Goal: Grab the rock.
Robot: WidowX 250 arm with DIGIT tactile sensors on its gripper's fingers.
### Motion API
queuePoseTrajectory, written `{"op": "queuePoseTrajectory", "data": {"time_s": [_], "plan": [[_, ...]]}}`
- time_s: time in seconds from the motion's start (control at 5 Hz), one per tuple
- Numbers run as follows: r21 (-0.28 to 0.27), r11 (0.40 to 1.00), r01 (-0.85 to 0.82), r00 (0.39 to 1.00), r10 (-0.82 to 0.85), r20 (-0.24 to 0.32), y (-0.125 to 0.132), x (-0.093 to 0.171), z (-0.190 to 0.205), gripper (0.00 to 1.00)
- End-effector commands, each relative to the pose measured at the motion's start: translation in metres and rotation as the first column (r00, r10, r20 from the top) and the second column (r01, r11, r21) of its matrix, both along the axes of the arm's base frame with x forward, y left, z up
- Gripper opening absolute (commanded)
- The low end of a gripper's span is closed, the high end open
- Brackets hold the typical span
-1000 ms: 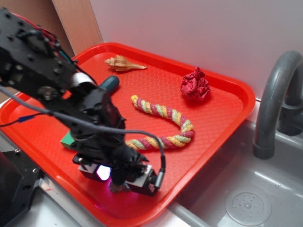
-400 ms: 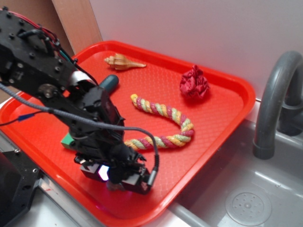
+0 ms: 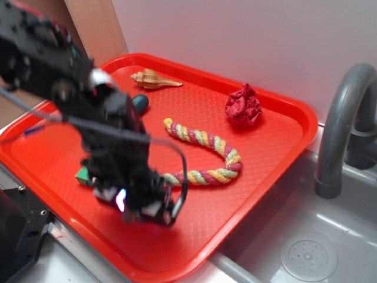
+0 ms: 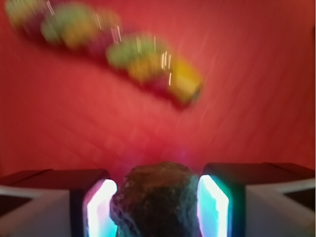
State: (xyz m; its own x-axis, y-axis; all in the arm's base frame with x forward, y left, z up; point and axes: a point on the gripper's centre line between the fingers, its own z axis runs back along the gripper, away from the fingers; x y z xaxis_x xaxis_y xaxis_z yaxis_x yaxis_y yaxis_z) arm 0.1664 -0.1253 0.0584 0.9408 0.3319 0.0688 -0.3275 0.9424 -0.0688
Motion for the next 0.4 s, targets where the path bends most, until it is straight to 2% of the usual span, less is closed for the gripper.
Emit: {"op": "queuePoseTrajectory", "data": {"time_s": [0.0, 0.2], "plan": [[0.026, 0.995, 0.097, 0.993, -0.098, 0.067, 0.007, 0.033, 0.109, 0.00], [0.096, 0.980, 0.175, 0.977, -0.185, 0.106, 0.022, 0.034, 0.160, 0.00]]}}
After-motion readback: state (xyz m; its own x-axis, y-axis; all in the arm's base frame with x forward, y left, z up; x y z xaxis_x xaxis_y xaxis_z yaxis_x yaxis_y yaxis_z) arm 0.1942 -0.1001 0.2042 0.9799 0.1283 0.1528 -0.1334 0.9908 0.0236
